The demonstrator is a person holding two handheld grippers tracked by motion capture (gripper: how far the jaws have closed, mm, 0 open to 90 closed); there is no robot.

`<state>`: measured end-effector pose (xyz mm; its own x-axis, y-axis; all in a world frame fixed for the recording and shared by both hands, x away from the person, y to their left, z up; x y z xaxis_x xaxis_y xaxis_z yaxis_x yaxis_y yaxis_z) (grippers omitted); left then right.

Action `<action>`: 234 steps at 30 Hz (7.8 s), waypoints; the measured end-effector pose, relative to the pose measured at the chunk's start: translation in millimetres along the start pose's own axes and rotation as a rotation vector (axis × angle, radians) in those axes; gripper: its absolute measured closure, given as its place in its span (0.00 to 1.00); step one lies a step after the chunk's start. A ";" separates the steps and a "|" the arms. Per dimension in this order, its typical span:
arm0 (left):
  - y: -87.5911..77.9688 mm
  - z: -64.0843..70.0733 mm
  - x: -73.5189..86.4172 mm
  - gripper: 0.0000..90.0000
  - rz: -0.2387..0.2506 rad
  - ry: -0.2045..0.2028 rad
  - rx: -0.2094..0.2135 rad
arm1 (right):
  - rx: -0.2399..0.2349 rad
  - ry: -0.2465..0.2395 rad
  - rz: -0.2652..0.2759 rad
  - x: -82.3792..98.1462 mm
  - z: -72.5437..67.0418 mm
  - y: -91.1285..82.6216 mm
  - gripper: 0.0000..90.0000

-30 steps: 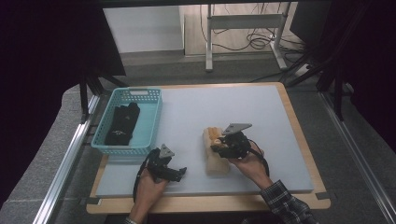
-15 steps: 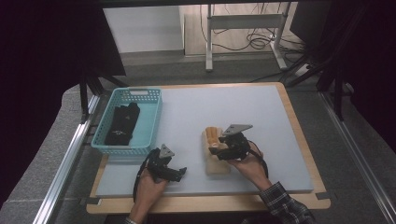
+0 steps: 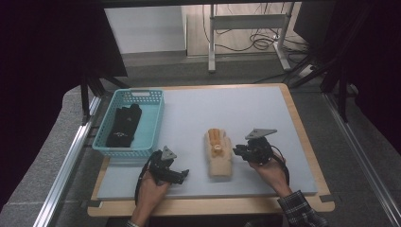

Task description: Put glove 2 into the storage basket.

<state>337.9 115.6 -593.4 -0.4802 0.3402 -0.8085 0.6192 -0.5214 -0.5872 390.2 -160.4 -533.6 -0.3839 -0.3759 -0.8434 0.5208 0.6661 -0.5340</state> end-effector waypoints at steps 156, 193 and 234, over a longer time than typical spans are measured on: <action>60.4 25.8 -86.2 0.61 -0.165 0.051 0.114 | 0.256 0.027 -0.018 56.6 56.9 -21.1 0.13; -63.1 -163.1 -127.3 0.59 -0.069 -0.218 -0.316 | 0.256 0.026 -0.018 56.6 56.8 -21.3 0.13; -12.4 -200.3 -75.9 0.11 -0.306 -0.380 -0.234 | 0.255 0.027 -0.017 56.6 56.7 -21.3 0.13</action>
<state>491.2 253.0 -532.7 -0.8245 0.1194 -0.5531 0.5167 -0.2395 -0.8220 400.6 -232.3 -573.4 -0.4132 -0.3660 -0.8338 0.6883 0.4740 -0.5492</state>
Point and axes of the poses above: each handheld gripper's, and its own axes: y roughly forward along the jaws, x roughly out of its underside, z roughly to its right, the point moved 6 cm from there along y, roughly forward along the jaws, and after that the axes turned 10 degrees about z, right-handed, at the moved point
